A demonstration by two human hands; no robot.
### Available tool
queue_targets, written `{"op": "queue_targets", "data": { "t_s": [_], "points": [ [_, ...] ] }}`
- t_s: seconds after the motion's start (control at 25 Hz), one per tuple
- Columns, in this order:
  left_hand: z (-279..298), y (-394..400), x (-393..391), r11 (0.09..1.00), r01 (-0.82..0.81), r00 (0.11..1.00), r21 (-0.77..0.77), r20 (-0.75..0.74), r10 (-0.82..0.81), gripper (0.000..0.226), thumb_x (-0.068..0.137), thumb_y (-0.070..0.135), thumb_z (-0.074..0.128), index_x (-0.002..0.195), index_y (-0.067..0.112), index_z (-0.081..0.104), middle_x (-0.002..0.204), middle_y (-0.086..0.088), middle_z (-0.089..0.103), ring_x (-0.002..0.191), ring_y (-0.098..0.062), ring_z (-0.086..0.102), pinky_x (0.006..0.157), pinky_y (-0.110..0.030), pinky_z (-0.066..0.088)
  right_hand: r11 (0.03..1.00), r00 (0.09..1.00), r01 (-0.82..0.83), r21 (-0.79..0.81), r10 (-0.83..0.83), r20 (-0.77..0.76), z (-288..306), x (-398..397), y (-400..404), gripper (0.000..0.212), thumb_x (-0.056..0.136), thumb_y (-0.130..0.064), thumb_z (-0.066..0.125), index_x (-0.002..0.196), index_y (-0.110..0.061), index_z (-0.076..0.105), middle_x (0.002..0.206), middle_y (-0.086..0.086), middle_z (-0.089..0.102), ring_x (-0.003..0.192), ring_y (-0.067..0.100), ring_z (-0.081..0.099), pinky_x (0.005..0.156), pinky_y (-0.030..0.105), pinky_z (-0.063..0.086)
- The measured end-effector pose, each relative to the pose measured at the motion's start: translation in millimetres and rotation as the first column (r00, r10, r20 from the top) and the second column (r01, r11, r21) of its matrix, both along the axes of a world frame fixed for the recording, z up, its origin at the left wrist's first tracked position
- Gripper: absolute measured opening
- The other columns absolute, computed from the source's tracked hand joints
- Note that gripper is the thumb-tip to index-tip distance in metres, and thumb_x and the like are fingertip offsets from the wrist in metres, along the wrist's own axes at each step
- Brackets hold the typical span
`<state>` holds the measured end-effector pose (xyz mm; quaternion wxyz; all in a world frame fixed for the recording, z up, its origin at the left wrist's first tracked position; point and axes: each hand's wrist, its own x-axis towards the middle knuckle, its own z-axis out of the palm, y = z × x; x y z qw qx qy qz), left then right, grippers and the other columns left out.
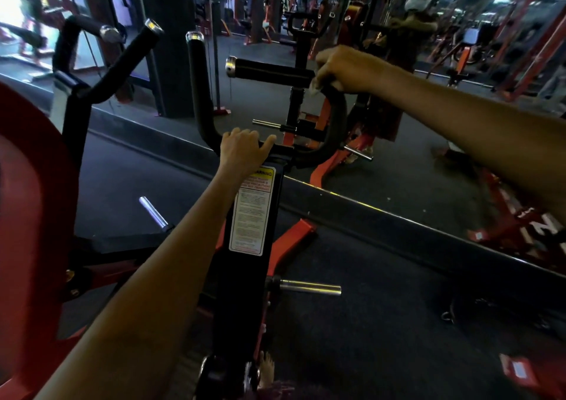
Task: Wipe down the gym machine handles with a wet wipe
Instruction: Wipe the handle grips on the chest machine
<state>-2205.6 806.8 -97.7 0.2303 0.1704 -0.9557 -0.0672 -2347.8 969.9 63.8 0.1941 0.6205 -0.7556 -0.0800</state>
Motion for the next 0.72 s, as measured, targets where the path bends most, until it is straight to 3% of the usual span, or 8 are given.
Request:
{"op": "queue_targets", "data": {
  "t_s": [0.08, 0.2, 0.32, 0.48, 0.6, 0.72],
  "points": [
    [-0.4, 0.9, -0.3, 1.000, -0.006, 1.000, -0.005, -0.010, 0.005, 0.057, 0.099, 0.049, 0.029, 0.096, 0.003, 0.061, 0.103, -0.017, 0.062, 0.104, -0.030, 0.053, 0.095, -0.041, 0.035, 0.987, 0.995, 0.064, -0.146, -0.052, 0.084, -14.5, -0.7, 20.3, 0.021, 0.079, 0.008, 0.060, 0.094, 0.001, 0.072, 0.088, 0.022, 0.060, 0.080, 0.034, 0.059, 0.070, 0.035, 0.047],
    [0.4, 1.4, -0.9, 1.000, 0.001, 1.000, 0.008, -0.003, -0.001, 0.057, 0.099, 0.049, 0.029, 0.096, 0.002, 0.061, 0.102, -0.018, 0.062, 0.104, -0.031, 0.053, 0.095, -0.042, 0.035, 0.900, 0.958, 0.184, -0.395, -0.074, 0.278, -54.3, 14.9, 41.5, 0.021, 0.078, 0.009, 0.057, 0.091, 0.003, 0.072, 0.083, 0.010, 0.063, 0.076, 0.019, 0.059, 0.068, 0.009, 0.039],
    [-0.9, 1.7, -1.8, 1.000, -0.003, 1.000, 0.010, -0.007, 0.004, 0.055, 0.099, 0.049, 0.029, 0.094, 0.003, 0.060, 0.099, -0.017, 0.061, 0.102, -0.030, 0.052, 0.094, -0.041, 0.035, 0.878, 0.884, 0.322, -0.354, -0.146, 0.444, -59.6, 33.8, 44.7, 0.014, 0.081, -0.001, 0.066, 0.093, 0.003, 0.071, 0.086, 0.006, 0.067, 0.078, 0.014, 0.064, 0.064, 0.004, 0.038],
    [-1.8, 0.9, -2.1, 1.000, 0.006, 0.999, 0.010, -0.032, -0.006, 0.054, 0.099, 0.048, 0.030, 0.090, 0.004, 0.060, 0.096, -0.016, 0.061, 0.099, -0.029, 0.052, 0.093, -0.040, 0.034, 0.871, 0.936, 0.239, -0.429, -0.089, 0.341, -10.5, 28.0, 17.8, 0.021, 0.084, -0.016, 0.068, 0.097, 0.000, 0.071, 0.087, 0.008, 0.065, 0.062, -0.008, 0.044, 0.056, -0.004, 0.031],
    [-2.5, -1.4, -2.5, 1.000, 0.018, 0.999, 0.015, -0.030, -0.017, 0.055, 0.099, 0.049, 0.029, 0.087, 0.005, 0.060, 0.093, -0.016, 0.061, 0.097, -0.029, 0.053, 0.093, -0.040, 0.035, 0.904, 0.942, 0.224, -0.365, -0.105, 0.317, -12.7, 17.4, 7.3, 0.021, 0.087, -0.014, 0.063, 0.103, -0.002, 0.070, 0.094, 0.015, 0.064, 0.076, 0.010, 0.057, 0.064, 0.004, 0.032],
    [-2.9, -3.6, -4.1, 0.999, 0.025, 0.999, 0.027, -0.025, -0.024, 0.053, 0.098, 0.050, 0.029, 0.084, 0.007, 0.057, 0.090, -0.013, 0.059, 0.096, -0.028, 0.053, 0.093, -0.040, 0.035, 0.878, 0.953, 0.214, -0.427, -0.092, 0.288, -38.5, 11.4, 19.3, 0.022, 0.089, -0.006, 0.056, 0.106, -0.002, 0.068, 0.096, 0.021, 0.062, 0.089, 0.028, 0.059, 0.076, 0.020, 0.039]
  ]
}}
